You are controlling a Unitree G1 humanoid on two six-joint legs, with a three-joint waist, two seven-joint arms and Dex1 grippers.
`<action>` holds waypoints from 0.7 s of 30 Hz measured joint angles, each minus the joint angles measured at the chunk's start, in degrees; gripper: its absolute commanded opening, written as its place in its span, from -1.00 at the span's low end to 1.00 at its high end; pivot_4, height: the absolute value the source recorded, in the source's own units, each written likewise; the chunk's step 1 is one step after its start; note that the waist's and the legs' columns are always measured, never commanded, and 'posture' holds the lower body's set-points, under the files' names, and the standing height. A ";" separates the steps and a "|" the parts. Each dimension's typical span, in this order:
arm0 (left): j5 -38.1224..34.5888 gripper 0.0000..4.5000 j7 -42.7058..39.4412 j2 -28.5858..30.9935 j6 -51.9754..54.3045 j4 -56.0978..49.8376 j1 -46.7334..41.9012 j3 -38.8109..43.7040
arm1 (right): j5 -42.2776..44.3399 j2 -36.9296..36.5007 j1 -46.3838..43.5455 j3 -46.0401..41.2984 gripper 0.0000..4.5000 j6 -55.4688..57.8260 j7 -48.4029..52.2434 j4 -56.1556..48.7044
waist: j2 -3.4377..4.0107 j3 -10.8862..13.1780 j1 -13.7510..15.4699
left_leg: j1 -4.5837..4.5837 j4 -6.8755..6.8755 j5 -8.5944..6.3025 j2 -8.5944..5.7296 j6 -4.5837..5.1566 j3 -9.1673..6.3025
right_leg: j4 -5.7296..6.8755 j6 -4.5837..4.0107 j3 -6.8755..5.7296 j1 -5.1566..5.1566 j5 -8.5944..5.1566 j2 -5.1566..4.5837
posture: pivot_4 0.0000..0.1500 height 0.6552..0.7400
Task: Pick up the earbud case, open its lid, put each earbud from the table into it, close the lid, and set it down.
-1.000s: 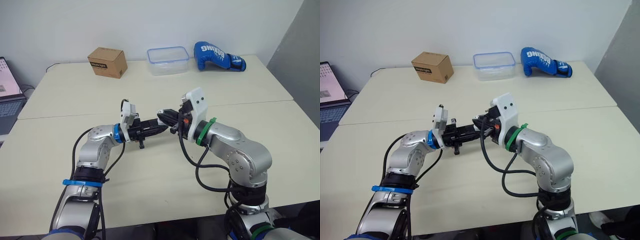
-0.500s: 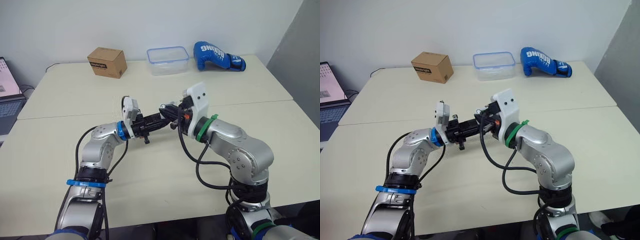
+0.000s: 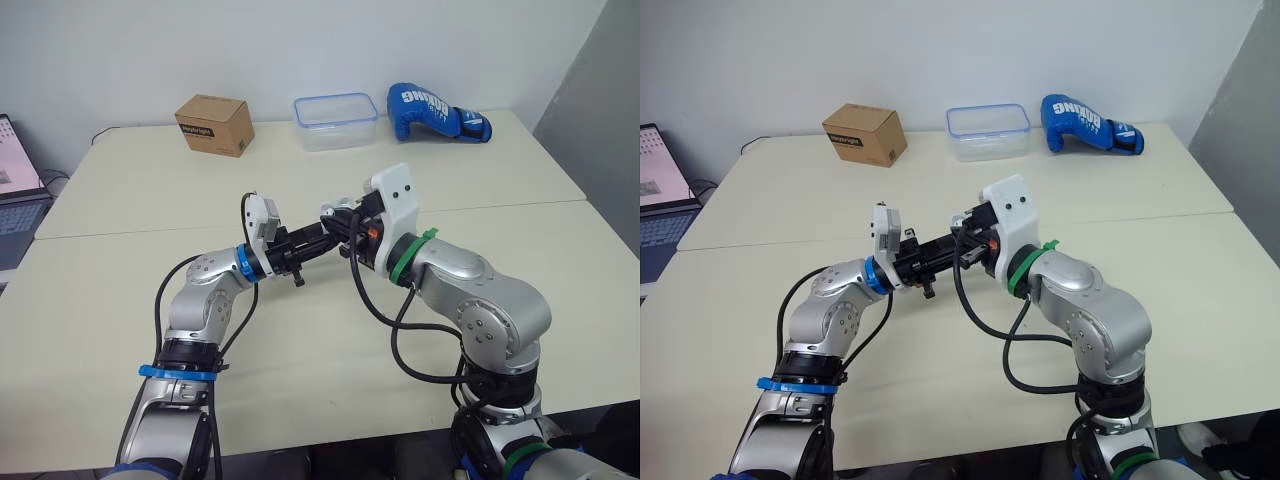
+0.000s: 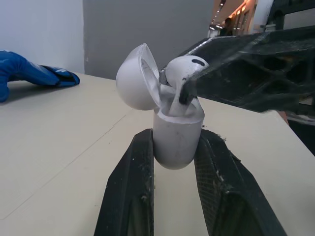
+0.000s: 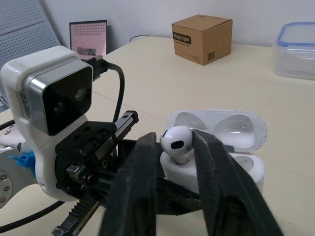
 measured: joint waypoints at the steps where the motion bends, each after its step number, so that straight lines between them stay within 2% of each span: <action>1: 0.00 -0.64 0.11 0.00 0.00 0.00 0.00 0.00 | -0.05 -0.25 0.00 0.38 0.07 -0.21 -0.05 -0.20 | 0.00 0.00 0.00 | 0.00 0.00 0.00 0.00 0.00 0.00 | 0.00 0.00 0.00 0.00 0.00 0.00 | 1.00 0.78; 3: -0.01 -0.64 0.28 0.03 0.02 0.00 0.00 0.10 | -0.03 -0.76 0.00 1.65 0.37 -0.94 0.05 -0.35 | 0.00 0.00 0.00 | 0.00 0.00 0.00 0.00 0.00 0.01 | 0.00 0.00 0.00 0.00 0.00 0.00 | 1.00 0.78; 15: -0.86 -0.64 -0.42 0.69 0.42 -2.05 0.01 0.27 | 1.10 -5.56 0.13 0.16 0.37 -5.50 1.33 -0.68 | 0.00 0.00 0.04 | 0.00 -0.01 0.00 0.00 0.00 0.02 | -0.02 0.00 0.00 0.01 0.00 0.00 | 1.00 0.78; 21: -2.17 -0.64 -2.04 1.47 0.85 -3.35 0.07 0.36 | 11.76 -9.57 1.52 -6.11 0.37 -4.52 9.33 -2.98 | 0.00 0.00 0.08 | 0.00 -0.02 0.00 0.00 0.01 0.01 | -0.05 0.00 -0.01 0.03 0.00 0.00 | 1.00 0.78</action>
